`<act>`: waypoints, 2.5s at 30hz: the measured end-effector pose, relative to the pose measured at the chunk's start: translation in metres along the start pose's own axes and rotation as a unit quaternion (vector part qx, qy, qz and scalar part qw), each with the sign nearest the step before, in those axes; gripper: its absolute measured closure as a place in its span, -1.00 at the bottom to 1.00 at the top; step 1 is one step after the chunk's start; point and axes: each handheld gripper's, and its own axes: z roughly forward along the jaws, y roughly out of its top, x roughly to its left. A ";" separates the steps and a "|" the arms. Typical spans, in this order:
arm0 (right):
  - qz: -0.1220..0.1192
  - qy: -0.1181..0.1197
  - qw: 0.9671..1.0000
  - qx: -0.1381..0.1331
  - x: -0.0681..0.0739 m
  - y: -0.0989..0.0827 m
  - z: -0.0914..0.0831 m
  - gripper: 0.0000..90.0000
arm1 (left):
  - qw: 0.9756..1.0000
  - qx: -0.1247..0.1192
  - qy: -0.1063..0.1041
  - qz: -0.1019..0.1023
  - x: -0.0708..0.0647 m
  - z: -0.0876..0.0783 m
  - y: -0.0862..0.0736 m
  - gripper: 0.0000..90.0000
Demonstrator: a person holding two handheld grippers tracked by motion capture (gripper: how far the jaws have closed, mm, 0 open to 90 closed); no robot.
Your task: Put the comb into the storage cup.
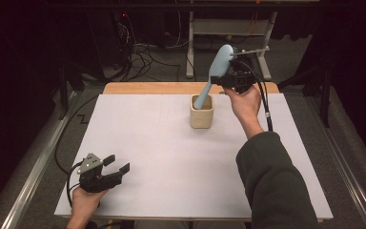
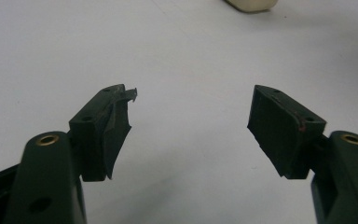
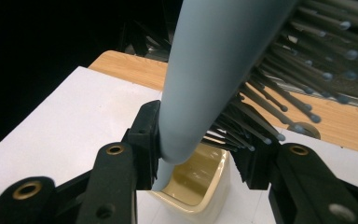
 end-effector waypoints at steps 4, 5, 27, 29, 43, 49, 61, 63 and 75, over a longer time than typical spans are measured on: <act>-0.001 -0.003 1.000 0.001 0.001 0.001 0.002 0.28 | 1.000 0.000 0.000 0.001 0.000 0.000 0.000 -0.34; -0.002 -0.005 1.000 0.001 0.001 0.001 0.003 0.28 | 1.000 0.001 -0.001 0.001 0.000 0.000 0.000 -0.34; -0.002 -0.019 1.000 0.016 -0.001 0.001 0.020 0.27 | 1.000 0.001 -0.001 0.001 0.000 0.000 0.000 -0.34; -0.002 -0.021 1.000 0.018 -0.001 0.001 0.021 0.27 | 1.000 0.001 -0.001 0.002 0.000 0.000 0.000 -0.34; -0.011 -0.025 0.999 0.029 0.002 -0.002 0.028 0.26 | 1.000 0.000 -0.001 0.002 0.000 0.000 0.000 -0.34; -0.016 -0.030 0.999 0.032 0.003 -0.003 0.031 0.26 | 1.000 0.000 -0.002 0.002 0.000 0.000 0.000 -0.34; -0.020 -0.035 0.998 0.039 0.007 -0.005 0.038 0.26 | 1.000 -0.001 -0.001 0.003 -0.001 0.000 0.000 -0.34; -0.022 -0.034 0.998 0.040 0.007 -0.006 0.040 0.26 | 1.000 -0.001 -0.001 0.002 0.000 0.000 0.000 -0.34; -0.024 -0.035 0.998 0.047 0.007 -0.012 0.046 0.25 | 1.000 0.000 -0.001 0.002 -0.001 0.000 0.000 -0.34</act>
